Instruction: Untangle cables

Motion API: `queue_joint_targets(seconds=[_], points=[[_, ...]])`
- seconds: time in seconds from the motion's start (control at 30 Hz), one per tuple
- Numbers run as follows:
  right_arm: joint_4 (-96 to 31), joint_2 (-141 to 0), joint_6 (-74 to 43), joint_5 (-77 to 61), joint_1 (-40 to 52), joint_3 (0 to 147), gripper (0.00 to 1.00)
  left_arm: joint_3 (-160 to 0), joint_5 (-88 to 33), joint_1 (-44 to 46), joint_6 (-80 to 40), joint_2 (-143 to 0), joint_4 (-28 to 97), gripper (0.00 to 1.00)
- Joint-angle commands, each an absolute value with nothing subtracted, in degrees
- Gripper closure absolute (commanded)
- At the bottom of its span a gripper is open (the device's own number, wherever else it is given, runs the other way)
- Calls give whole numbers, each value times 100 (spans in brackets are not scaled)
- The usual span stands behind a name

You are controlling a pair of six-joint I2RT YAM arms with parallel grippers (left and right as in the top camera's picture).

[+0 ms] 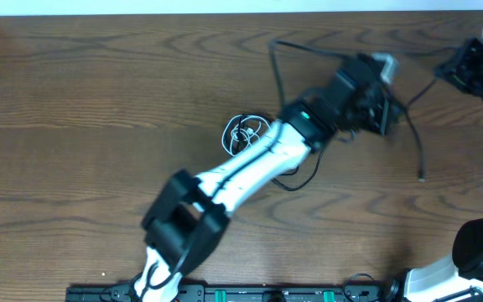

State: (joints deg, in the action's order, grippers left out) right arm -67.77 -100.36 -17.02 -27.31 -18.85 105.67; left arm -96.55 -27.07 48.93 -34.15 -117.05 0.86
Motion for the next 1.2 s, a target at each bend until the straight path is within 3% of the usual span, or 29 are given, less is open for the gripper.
queue_joint_targets(seconds=[0.0, 0.03, 0.1, 0.27, 0.53, 0.77, 1.0, 1.17], points=[[-6958, -9988, -1522, -2650, -2069, 10565, 99, -9751, -2781, 5146, -3562, -11839, 64, 60], [-7022, -9988, -1514, -2510, -2088, 10565, 99, -9751, -2781, 5153, -3557, -11841, 113, 47], [-7096, -9988, -1514, -2270, -2091, 10565, 99, -9751, -2799, 5137, -3347, -11821, 178, 32], [-7122, -9988, -1514, -2189, -2080, 10562, 98, -9754, -2801, 4923, -2598, -11563, 814, 13], [-7596, -10020, -1514, -1330, -1946, 10516, 92, -9754, -1986, 4217, -1363, -10516, 2790, 10], [-7378, -10022, -1518, -1041, -1785, 9782, 88, -9754, -832, 3553, -1201, -9406, 4307, 9], [-6390, -10025, -1627, -1044, -1614, 8552, 53, -9751, -742, 2952, -1184, -8980, 5028, 9], [-5638, -10033, -1625, -1039, -1470, 7835, 37, -9747, -742, 2786, -1184, -8984, 5142, 9]])
